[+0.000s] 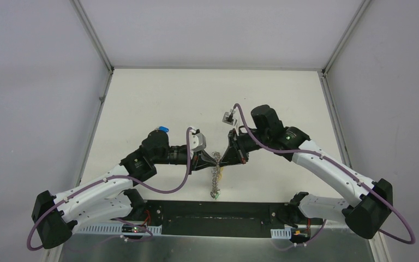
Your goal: Put the keys on the keyring
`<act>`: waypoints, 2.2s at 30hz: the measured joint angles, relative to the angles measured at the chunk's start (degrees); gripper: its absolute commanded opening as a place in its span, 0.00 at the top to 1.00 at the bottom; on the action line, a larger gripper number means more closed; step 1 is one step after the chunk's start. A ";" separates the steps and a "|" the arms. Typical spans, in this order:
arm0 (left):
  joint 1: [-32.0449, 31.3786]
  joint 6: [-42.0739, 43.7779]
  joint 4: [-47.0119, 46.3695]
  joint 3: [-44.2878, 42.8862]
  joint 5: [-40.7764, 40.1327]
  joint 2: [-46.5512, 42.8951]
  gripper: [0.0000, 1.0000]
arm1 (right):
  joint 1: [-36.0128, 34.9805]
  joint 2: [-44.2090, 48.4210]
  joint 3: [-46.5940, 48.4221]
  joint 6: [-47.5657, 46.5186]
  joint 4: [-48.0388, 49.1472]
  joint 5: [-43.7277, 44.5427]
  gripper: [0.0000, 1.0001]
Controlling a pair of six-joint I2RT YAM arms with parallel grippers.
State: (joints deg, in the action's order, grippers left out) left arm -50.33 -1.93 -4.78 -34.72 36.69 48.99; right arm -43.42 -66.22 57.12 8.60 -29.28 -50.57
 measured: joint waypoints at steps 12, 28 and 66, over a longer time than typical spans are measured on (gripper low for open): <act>0.00 -0.09 0.00 0.00 -0.04 0.11 1.00 | -0.28 -0.26 0.55 -0.09 -1.64 3.15 1.00; 0.00 -0.17 -0.83 0.04 -0.35 0.17 1.00 | -0.44 -0.26 0.50 0.52 -2.54 6.27 1.00; -0.37 -0.33 -1.64 3.19 -1.95 -1.60 1.00 | -0.72 -0.28 -4.13 1.73 1.20 7.65 0.97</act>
State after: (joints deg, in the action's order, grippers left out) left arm -50.70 -2.26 -6.42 -31.53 34.74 47.40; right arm -44.14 -66.50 52.99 10.33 -28.08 -42.92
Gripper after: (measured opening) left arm 0.011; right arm 0.005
